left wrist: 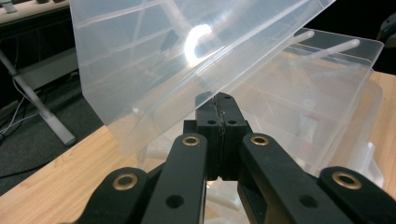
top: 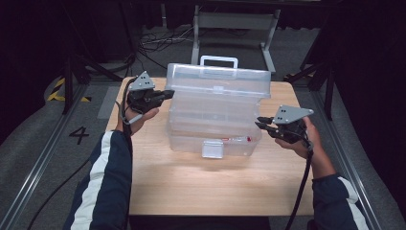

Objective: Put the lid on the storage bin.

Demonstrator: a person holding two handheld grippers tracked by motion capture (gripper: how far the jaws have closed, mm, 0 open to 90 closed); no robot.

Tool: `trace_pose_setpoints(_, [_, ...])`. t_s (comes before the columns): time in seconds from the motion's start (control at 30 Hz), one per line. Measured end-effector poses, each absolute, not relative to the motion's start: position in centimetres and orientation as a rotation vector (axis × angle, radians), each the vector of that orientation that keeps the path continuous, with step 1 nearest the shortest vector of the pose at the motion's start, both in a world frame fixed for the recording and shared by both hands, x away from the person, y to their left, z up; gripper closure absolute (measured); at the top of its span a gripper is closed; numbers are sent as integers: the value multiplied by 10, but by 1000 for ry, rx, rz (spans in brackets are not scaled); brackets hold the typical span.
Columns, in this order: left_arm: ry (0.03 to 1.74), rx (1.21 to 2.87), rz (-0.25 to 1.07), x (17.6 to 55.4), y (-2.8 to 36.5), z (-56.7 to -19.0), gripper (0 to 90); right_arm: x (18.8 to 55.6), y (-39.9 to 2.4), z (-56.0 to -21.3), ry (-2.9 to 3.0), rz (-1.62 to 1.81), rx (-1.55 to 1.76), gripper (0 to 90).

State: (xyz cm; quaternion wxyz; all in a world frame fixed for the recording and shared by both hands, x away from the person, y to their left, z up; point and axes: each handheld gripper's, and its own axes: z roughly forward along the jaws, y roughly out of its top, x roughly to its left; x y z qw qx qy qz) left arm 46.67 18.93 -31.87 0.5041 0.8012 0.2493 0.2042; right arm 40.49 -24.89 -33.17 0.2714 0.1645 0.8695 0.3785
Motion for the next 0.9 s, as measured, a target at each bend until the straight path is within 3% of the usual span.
trace_pose_setpoints(0.9, [567, 2021, 484, 444, 191, -341, 900, 399, -290, -367, 2309, 992, 678, 754])
